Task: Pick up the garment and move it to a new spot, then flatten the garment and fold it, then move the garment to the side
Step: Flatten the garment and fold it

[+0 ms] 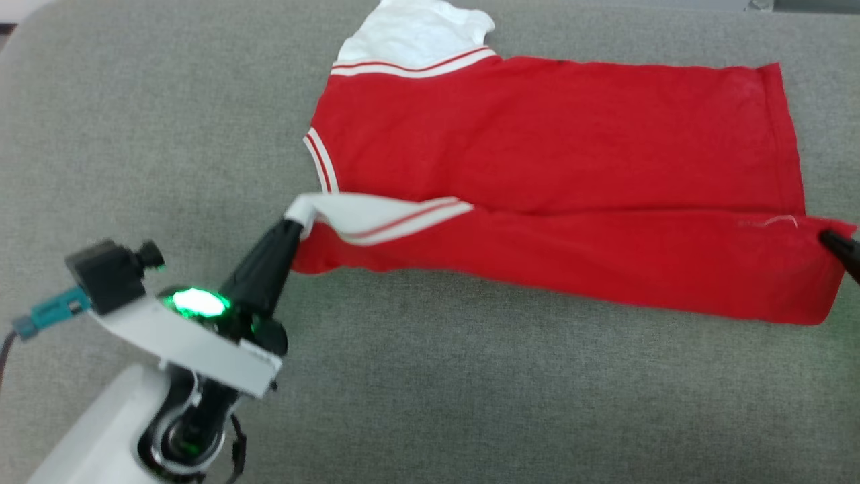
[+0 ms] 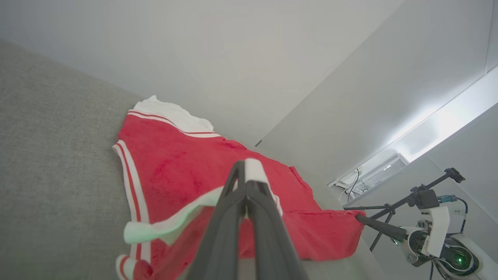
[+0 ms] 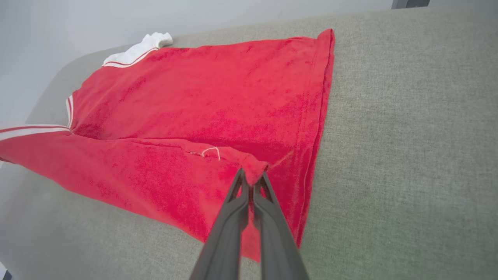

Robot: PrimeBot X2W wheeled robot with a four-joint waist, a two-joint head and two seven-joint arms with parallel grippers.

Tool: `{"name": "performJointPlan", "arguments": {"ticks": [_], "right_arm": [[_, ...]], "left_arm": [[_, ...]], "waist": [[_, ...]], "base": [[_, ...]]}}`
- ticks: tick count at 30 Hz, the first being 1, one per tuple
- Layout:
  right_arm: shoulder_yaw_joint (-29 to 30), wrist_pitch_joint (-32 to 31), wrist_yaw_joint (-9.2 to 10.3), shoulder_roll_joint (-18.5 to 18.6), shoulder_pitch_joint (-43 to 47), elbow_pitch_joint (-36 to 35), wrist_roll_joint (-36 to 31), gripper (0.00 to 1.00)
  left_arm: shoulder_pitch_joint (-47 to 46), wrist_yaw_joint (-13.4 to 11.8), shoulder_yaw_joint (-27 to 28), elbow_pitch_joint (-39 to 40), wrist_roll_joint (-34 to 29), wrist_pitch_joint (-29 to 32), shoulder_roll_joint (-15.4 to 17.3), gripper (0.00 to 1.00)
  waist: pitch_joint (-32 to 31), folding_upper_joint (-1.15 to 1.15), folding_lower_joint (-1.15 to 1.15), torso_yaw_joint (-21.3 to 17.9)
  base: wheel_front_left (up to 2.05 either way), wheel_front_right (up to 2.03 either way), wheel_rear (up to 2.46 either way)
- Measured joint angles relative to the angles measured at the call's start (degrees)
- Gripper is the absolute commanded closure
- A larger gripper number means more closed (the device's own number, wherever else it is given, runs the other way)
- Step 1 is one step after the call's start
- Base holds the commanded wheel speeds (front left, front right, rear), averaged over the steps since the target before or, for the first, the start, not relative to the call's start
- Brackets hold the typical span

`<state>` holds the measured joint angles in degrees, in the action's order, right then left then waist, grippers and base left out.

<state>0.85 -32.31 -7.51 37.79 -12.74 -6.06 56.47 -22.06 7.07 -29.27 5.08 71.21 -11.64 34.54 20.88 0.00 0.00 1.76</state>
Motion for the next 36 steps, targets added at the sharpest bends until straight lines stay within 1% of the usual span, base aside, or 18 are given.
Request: {"name": "performJointPlan", "arguments": {"ticks": [4, 5, 6, 7, 8, 12, 20, 21, 22, 23, 24, 25, 26, 27, 30, 32, 34, 36], "right_arm": [[-1.14, 0.14, 0.0, -1.24, -4.5, 4.23, -1.68, 1.0], [-1.67, 0.4, 0.0, -1.86, -5.89, 6.39, -2.68, 1.0], [-1.67, 0.4, 0.0, -1.86, -5.89, 6.39, -2.68, 1.0], [-2.42, 0.71, 0.0, -2.14, -6.86, 8.37, -3.45, 1.0], [-2.42, 0.71, 0.0, -2.14, -6.86, 8.37, -3.45, 1.0], [-4.14, 1.91, 0.0, -2.99, -8.34, 11.71, -4.41, 1.0], [-6.92, 5.24, -0.02, -3.38, -10.53, 15.32, -5.14, 1.0], [-7.17, 5.64, -0.03, -3.36, -10.61, 15.56, -5.14, 1.0], [-7.47, 6.12, -0.03, -3.33, -10.75, 15.8, -5.14, 1.0], [-7.88, 6.71, -0.03, -3.28, -10.86, 16.0, -5.2, 1.0], [-8.2, 7.47, -0.03, -3.31, -11.02, 16.19, -5.32, 0.9], [-8.39, 8.28, -0.03, -3.35, -11.12, 16.41, -5.49, 0.52], [-8.66, 8.95, -0.02, -3.37, -11.1, 16.55, -5.76, 0.08], [-8.94, 9.66, -0.02, -3.35, -11.04, 16.57, -6.39, 0.0], [-9.0, 12.48, -0.01, -3.41, -10.54, 16.35, -7.62, 0.0], [-8.58, 14.41, -0.01, -3.46, -10.23, 16.05, -8.68, 0.0], [-7.99, 16.14, -0.01, -3.47, -10.12, 15.58, -9.83, 0.0], [-6.7, 17.86, -0.01, -3.76, -9.95, 15.04, -11.04, 0.0]], "left_arm": [[-3.76, 0.07, 0.31, -4.06, 0.29, -0.51, -1.76, 1.0], [-4.91, 0.07, -0.3, -6.64, -0.78, -0.49, -1.97, 1.0], [-4.91, 0.07, -0.3, -6.64, -0.78, -0.49, -1.97, 1.0], [-5.91, 0.08, -0.73, -9.76, -1.67, -0.58, -2.61, 1.0], [-5.91, 0.08, -0.73, -9.76, -1.67, -0.58, -2.61, 1.0], [-8.24, 0.07, -1.86, -15.17, -3.47, -0.82, -4.05, 1.0], [-11.84, 0.04, -5.64, -22.46, -9.47, -0.8, -5.24, 1.0], [-12.17, 0.03, -5.87, -23.1, -9.85, -0.84, -5.38, 0.95], [-12.53, 0.04, -6.14, -23.72, -10.26, -0.86, -5.45, 0.77], [-12.88, 0.04, -6.45, -24.32, -10.77, -1.0, -5.48, 0.49], [-13.1, 0.05, -6.6, -24.74, -10.85, -0.99, -5.49, 0.15], [-13.18, 0.07, -6.79, -25.04, -10.94, -0.99, -5.47, 0.0], [-13.31, 0.07, -7.02, -25.35, -11.43, -0.93, -5.23, 0.0], [-13.57, 0.07, -7.26, -25.64, -11.93, -0.48, -4.69, 0.0], [-14.13, -0.04, -7.91, -25.48, -13.49, 1.22, -2.0, 0.0], [-15.13, -0.54, -8.32, -23.88, -14.46, 3.43, 0.15, 0.0], [-16.64, -1.24, -8.79, -21.57, -15.25, 6.8, 2.74, 0.0], [-18.07, -2.58, -9.07, -18.78, -15.97, 10.89, 5.69, 0.0]], "waist": [[1.14, 0.0, 0.0, -0.06], [1.83, 0.0, 0.0, -0.13], [1.83, 0.0, 0.0, -0.13], [2.58, 0.0, 0.0, -0.18], [2.58, 0.0, 0.0, -0.18], [4.2, 0.0, 0.0, -0.25], [6.7, 0.0, 0.0, -0.36], [6.76, 0.0, 0.0, -0.39], [6.72, 0.0, 0.0, -0.41], [6.6, 0.0, 0.0, -0.42], [6.43, 0.0, 0.0, -0.41], [6.19, 0.0, 0.0, -0.4], [5.9, 0.0, 0.0, -0.39], [5.56, 0.0, 0.0, -0.36], [4.29, 0.0, 0.0, -0.24], [3.29, 0.0, 0.0, -0.18], [2.18, 0.0, 0.0, -0.11], [1.07, 0.0, 0.0, -0.06]], "base": [[0.0, 0.0, 0.0], [0.0, 0.0, 0.0], [0.0, 0.0, 0.0], [0.0, 0.0, 0.0], [0.0, 0.0, 0.0], [0.0, 0.0, 0.0], [0.0, 0.0, 0.0], [0.0, 0.0, 0.0], [0.0, 0.0, 0.0], [0.0, 0.0, 0.0], [0.0, 0.0, 0.0], [0.0, 0.0, 0.0], [0.0, 0.0, 0.0], [0.0, 0.0, 0.0], [0.0, 0.0, 0.0], [0.0, 0.0, 0.0], [0.0, 0.0, 0.0], [0.0, 0.0, 0.0]]}}
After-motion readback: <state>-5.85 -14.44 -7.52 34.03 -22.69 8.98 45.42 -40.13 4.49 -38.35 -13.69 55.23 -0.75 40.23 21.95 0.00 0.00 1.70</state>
